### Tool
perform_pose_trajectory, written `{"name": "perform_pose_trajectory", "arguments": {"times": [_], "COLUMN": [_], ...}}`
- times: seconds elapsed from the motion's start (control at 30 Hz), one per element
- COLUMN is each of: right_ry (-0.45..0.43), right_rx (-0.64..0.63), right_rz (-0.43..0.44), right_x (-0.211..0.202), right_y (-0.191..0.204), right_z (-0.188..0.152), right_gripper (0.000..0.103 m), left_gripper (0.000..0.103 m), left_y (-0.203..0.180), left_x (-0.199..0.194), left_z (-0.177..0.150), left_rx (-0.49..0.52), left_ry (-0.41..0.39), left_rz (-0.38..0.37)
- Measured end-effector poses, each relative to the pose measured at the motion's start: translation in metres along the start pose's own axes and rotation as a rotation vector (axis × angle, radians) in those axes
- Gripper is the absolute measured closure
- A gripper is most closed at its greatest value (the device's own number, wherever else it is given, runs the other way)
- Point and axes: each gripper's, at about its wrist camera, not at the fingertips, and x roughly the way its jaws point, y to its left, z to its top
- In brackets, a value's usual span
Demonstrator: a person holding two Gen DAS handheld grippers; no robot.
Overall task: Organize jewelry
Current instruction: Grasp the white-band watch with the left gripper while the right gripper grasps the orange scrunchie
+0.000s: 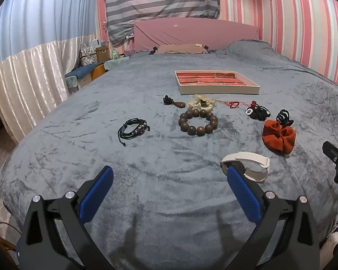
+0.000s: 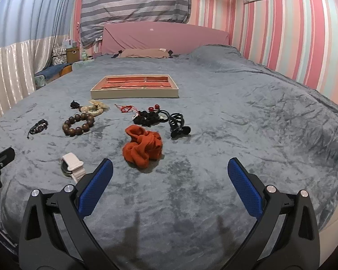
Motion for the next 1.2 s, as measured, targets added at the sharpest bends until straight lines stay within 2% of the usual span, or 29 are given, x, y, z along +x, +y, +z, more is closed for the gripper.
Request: {"name": "perform_pose_trajectory", "arguments": {"times": [0.2,0.37,0.7,0.9,1.0,1.2], "right_ry": [0.018,0.076,0.114,0.135,0.138,0.144], "right_rx": [-0.011,-0.026,-0.034,-0.02,-0.013,-0.013], "right_rz": [0.008,0.023,0.042,0.059,0.062,0.071], "right_x": [0.021,0.053,0.088,0.097,0.1,0.107], "right_y": [-0.007,-0.005,0.0,-0.002,-0.003,-0.002], "right_z": [0.005,0.007,0.008,0.008,0.009,0.013], "right_gripper": [0.004,0.004,0.004,0.008,0.008,0.009], "left_gripper": [0.004,0.005,0.005,0.012,0.019,0.02], "left_y": [-0.01,-0.017,-0.031,-0.044,-0.048,-0.053], "left_x": [0.019,0.054,0.08,0.092,0.099,0.109], "left_z": [-0.002,-0.008,-0.009,-0.006,-0.004,0.004], "left_rx": [0.044,0.045,0.053,0.085,0.093,0.097], "left_ry": [0.01,0.098,0.114,0.131,0.15,0.16], "left_rz": [-0.066,-0.106,-0.172,-0.206,-0.231,-0.257]}}
